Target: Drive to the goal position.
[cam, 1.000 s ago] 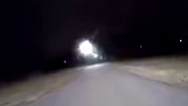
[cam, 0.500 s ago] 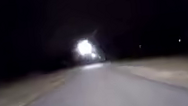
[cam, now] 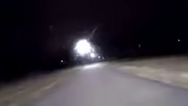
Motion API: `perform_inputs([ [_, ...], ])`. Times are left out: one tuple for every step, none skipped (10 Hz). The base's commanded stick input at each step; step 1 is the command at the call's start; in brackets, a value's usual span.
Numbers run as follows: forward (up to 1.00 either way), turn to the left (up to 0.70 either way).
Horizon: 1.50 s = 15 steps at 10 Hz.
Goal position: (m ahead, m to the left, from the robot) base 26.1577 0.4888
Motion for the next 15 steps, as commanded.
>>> perform_inputs([
  [1.0, 0.0],
  [1.0, 0.0],
  [1.0, 0.0],
  [1.0, 0.0],
  [1.0, 0.0],
  [1.0, 0.0],
  [1.0, 0.0],
  [1.0, 0.0],
  [1.0, 0.0],
  [1.0, 0.0],
  [1.0, 0.0],
  [1.0, 0.0],
  [1.0, 0.0],
  [1.0, 0.0],
  [1.0, 0.0],
])
